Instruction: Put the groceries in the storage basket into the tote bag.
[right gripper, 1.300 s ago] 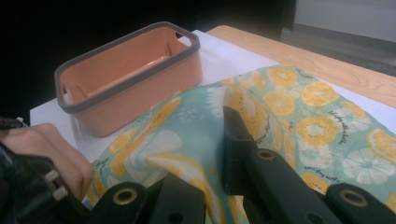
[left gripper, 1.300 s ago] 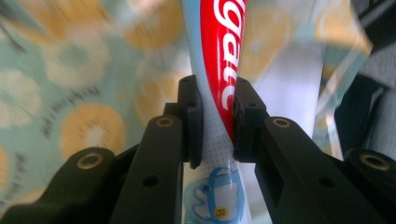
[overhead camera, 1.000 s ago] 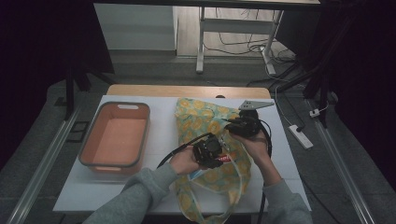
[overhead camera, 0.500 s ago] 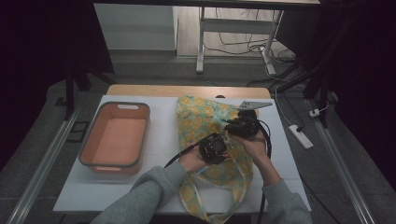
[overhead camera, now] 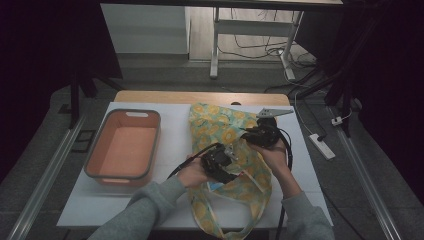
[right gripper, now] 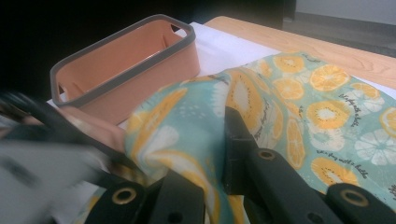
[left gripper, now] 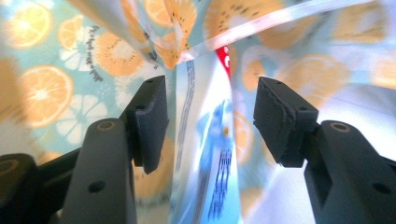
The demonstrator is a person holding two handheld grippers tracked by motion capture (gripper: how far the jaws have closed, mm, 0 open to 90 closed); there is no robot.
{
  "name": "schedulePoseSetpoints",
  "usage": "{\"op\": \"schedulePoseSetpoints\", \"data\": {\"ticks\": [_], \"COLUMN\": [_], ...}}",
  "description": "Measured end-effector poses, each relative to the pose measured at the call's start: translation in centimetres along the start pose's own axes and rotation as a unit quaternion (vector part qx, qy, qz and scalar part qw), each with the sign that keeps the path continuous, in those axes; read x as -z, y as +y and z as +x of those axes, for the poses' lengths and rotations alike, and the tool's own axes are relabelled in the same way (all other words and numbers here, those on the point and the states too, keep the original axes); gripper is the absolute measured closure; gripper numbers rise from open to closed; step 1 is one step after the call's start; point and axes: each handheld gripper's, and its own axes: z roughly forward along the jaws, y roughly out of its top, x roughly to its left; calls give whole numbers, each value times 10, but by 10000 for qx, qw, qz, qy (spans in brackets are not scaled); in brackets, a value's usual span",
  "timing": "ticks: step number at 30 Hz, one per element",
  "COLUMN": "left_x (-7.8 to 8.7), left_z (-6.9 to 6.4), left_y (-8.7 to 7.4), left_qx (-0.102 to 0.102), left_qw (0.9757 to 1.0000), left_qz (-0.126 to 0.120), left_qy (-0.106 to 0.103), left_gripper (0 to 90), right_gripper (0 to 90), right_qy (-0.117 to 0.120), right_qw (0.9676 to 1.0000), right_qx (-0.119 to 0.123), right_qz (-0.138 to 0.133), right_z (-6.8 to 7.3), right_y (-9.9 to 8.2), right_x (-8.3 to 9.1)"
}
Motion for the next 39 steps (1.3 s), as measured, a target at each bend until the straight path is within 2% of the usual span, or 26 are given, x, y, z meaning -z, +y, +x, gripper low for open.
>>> {"op": "schedulePoseSetpoints", "data": {"ticks": [4,8,11,18,25,27,31,33,35,39], "left_x": [28,56,73,86,90,89,83,79,76,71], "left_z": [-1,2,6,23,34,34,32,30,29,26], "left_y": [-14,-34,-52,-88,-103,-105,-104,-103,-102,-101], "left_qx": [22,161,319,694,863,869,831,814,831,899], "left_qw": [9996,9986,9973,9958,9949,9949,9957,9961,9959,9954], "left_qz": [-290,-506,-620,-541,-494,-486,-360,-280,-222,-94], "left_qy": [39,84,209,248,192,185,169,211,273,333], "left_gripper": [433,420,417,418,415,412,400,377,355,313], "right_gripper": [873,871,867,868,850,800,488,367,298,241], "right_qy": [18,88,109,44,-38,-18,-196,-230,-222,-223], "right_qw": [10000,9997,9992,9989,9984,9981,9971,9974,9974,9976], "right_qx": [-33,-33,1,-45,-43,3,197,316,434,585], "right_qz": [59,233,373,455,557,612,709,605,522,299], "right_z": [-1,2,6,15,31,34,43,49,55,68], "right_y": [-2,-6,-10,-19,-40,-43,-41,-39,-36,-37], "right_x": [-3,-8,-13,-15,-6,-6,-4,3,14,40]}}
